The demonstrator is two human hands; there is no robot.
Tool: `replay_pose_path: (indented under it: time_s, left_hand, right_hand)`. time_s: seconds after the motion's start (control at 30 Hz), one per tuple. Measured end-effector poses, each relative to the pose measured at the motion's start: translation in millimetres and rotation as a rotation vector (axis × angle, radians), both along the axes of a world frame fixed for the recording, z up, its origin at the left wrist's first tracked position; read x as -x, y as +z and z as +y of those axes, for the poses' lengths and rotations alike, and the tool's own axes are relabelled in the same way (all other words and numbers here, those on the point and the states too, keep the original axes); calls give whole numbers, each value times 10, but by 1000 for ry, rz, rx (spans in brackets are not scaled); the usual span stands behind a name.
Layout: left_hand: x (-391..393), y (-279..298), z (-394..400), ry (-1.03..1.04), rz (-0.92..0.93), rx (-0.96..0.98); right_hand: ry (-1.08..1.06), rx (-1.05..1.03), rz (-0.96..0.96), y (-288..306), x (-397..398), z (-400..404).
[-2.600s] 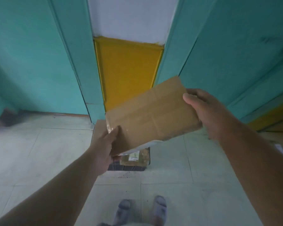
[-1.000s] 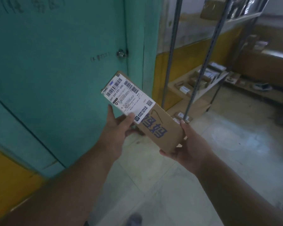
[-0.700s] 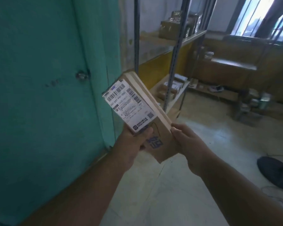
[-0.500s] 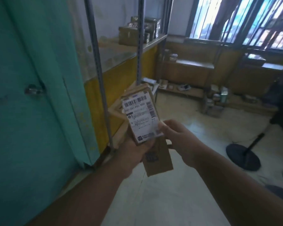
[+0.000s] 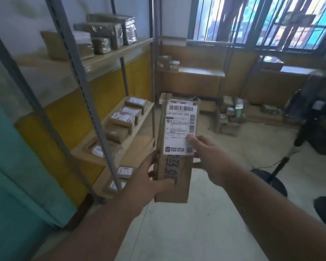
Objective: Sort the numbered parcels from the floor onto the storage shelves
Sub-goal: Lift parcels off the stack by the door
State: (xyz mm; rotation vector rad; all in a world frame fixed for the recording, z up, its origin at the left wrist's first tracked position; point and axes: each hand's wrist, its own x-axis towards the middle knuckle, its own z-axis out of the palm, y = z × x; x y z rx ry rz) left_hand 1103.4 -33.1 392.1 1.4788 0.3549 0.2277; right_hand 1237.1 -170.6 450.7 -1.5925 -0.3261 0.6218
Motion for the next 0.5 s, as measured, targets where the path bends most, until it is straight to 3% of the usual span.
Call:
replay_pose_path:
  time_s: [0.13, 0.5]
  left_hand:
    - [-589, -28, 145, 89, 19, -42]
    - [-2586, -128, 1083, 20, 13, -29]
  right_hand:
    - [-12, -16, -68, 104, -814, 236]
    - [-42, 83, -231, 435, -2884, 943]
